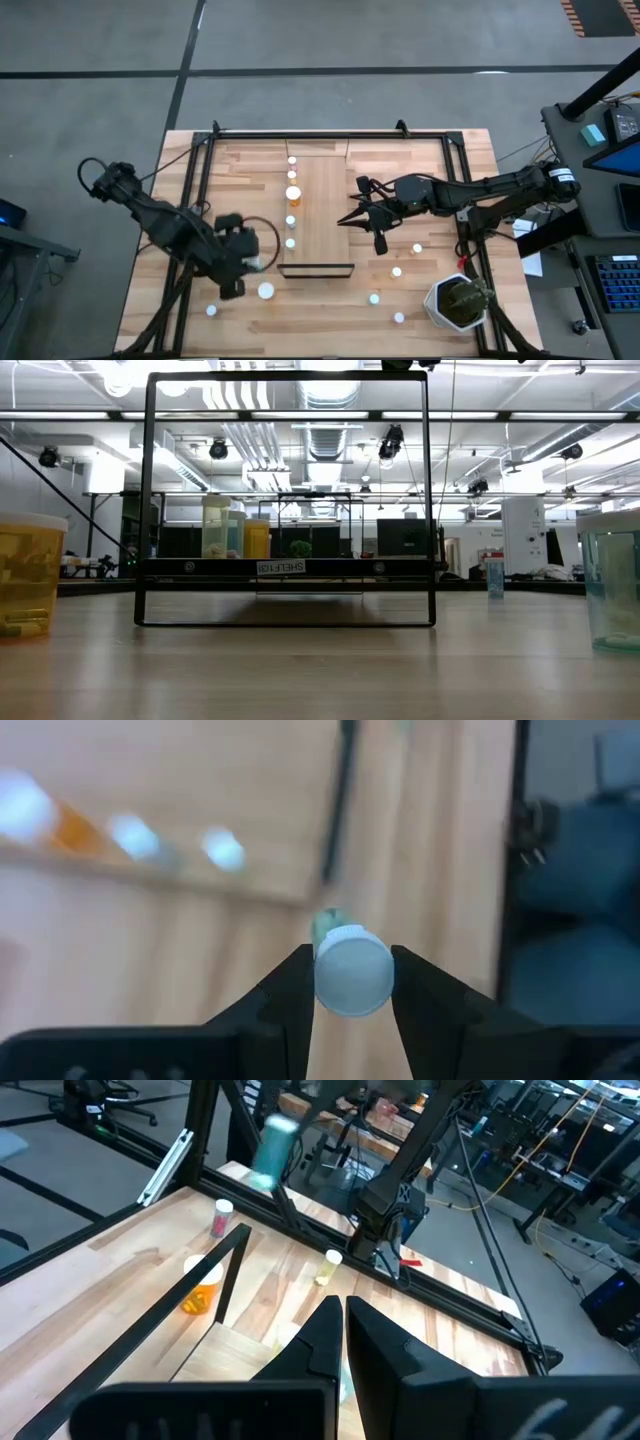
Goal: Pick and place medicine bottles onto shelf by color
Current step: Put the green pill bottle on the shelf aligned with other green pill bottle, then put the big orange pill bottle on the shelf aligned with the other orange pill bottles
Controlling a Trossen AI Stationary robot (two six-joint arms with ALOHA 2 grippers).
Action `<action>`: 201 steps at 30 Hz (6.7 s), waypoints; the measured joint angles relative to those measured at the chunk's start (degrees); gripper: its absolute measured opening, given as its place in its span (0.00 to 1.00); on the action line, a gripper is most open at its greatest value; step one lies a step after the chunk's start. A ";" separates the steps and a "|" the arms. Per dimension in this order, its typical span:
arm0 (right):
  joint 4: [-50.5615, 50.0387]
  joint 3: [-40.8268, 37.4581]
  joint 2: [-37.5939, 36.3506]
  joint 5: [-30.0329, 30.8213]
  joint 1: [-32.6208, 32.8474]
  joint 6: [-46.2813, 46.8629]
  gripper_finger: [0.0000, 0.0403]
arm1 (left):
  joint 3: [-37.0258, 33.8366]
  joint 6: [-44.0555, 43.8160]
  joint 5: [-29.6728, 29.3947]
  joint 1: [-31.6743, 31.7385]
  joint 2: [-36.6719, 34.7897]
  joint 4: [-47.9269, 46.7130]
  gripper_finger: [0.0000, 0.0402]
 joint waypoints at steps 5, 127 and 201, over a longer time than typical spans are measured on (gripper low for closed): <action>-1.12 -0.01 -0.34 1.74 0.00 0.01 0.02 | 2.80 12.75 -3.73 8.52 -0.02 0.49 0.24; -5.18 -0.24 5.12 7.37 -8.60 12.97 0.02 | -25.52 43.66 4.18 17.14 -4.47 47.30 0.42; -22.37 24.22 29.48 -7.40 -12.91 14.33 0.02 | -59.56 54.70 2.50 15.91 -35.57 90.72 0.42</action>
